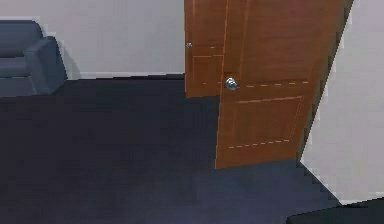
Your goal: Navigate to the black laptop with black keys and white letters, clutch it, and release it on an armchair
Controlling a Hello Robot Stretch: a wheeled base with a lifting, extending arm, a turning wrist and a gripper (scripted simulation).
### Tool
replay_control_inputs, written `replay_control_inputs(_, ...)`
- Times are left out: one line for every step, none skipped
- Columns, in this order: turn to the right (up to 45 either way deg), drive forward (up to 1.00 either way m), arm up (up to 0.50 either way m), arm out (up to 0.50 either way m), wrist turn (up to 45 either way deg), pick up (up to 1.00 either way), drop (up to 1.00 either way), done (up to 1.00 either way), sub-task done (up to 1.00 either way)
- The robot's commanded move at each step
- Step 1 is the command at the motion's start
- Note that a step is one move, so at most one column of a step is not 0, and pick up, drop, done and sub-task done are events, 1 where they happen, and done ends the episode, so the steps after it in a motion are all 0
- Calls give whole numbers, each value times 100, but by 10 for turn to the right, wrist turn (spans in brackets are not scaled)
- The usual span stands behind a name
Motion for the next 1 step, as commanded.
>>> replay_control_inputs(0, 0, 0, 0, 0, 0, 100, 0, 0)
